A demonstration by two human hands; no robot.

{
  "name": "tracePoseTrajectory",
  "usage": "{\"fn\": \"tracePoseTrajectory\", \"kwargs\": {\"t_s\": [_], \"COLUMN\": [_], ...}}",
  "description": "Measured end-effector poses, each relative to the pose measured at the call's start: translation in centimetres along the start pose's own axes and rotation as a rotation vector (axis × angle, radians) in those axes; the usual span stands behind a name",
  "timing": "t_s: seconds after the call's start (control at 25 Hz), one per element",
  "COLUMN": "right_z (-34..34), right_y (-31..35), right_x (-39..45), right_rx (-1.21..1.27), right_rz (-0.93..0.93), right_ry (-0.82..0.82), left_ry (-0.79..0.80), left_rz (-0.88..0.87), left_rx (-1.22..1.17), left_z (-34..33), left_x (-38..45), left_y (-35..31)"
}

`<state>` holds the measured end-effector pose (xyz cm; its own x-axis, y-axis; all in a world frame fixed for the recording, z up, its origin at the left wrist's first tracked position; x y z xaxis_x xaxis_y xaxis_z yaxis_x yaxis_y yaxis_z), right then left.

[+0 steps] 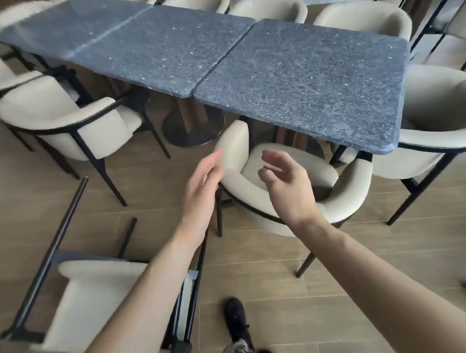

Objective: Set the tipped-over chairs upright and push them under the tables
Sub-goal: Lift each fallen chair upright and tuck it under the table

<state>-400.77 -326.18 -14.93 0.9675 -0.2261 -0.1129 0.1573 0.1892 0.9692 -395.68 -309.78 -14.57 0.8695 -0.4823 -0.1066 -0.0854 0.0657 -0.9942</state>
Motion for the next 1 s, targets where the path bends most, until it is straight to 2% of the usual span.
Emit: {"fn": "tracePoseTrajectory", "kwargs": {"t_s": [0.24, 0.4, 0.8, 1.0], "right_z": [-4.6, -10.5, -28.5, -35.7], "right_y": [2.3, 3.4, 6.3, 7.7], "right_x": [-3.8, -5.6, -13.0, -17.5], "right_rx": [0.074, 0.074, 0.008, -0.016], "right_rz": [0.063, 0.073, 0.106, 0.119], "right_ry": [0.158, 0.286, 0.65, 0.701], "left_ry": [-0.071, -0.187, -0.593, -0.686], "left_rz": [-0.002, 0.002, -0.038, -0.043], "left_rx": [-0.021, -0.021, -0.121, -0.129], "left_z": [2.6, 6.8, 19.3, 25.4], "left_x": [-7.7, -13.7, -30.7, -38.9], "left_y": [-0.6, -0.2, 1.4, 2.5]}}
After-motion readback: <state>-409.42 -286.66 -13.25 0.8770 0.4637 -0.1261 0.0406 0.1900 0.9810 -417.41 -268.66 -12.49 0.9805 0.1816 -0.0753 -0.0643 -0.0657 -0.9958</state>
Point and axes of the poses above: each hand's wrist, its own x-axis towards the middle knuckle, its own z-axis out of the back of the hand, y = z × x, the point moved 7 cm from there along x, towards the middle knuckle, and after that the axes turned 14 degrees about y, right-handed, at the moved point
